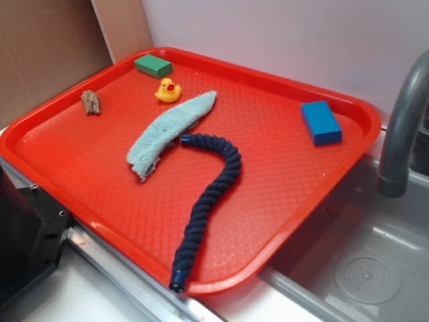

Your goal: Grab the wood chip.

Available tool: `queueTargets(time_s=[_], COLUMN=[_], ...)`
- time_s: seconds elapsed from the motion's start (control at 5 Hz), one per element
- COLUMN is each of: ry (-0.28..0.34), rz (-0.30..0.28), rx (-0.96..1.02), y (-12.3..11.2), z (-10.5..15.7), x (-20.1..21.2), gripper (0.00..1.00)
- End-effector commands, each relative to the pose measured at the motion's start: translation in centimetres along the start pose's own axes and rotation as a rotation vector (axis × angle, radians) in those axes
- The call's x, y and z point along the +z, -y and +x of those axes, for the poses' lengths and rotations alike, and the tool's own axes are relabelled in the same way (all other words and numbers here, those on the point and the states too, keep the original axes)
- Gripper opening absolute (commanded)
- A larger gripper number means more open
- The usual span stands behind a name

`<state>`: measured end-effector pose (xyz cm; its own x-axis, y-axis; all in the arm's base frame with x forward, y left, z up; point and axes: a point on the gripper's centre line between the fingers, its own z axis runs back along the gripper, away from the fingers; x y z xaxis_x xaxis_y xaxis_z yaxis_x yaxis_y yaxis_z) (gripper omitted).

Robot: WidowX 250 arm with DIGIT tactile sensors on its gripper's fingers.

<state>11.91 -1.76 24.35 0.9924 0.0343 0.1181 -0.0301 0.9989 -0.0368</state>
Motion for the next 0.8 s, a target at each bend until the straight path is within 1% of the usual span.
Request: queueTargets(time_s=[0.0, 0.2, 0.4, 0.6], ry=[0.0, -0.134, -0.112, 0.027], rz=[0.0, 0.118, 0.192, 0.234], rx=[0.0, 0.212, 0.439, 0.695], y=[0.0, -5.1, -11.0, -13.7], z=[0.0, 2.3, 3.6, 5.3], x=[0.0, -5.1, -9.7, -13.8], gripper=[1.0, 1.0, 1.0, 1.0])
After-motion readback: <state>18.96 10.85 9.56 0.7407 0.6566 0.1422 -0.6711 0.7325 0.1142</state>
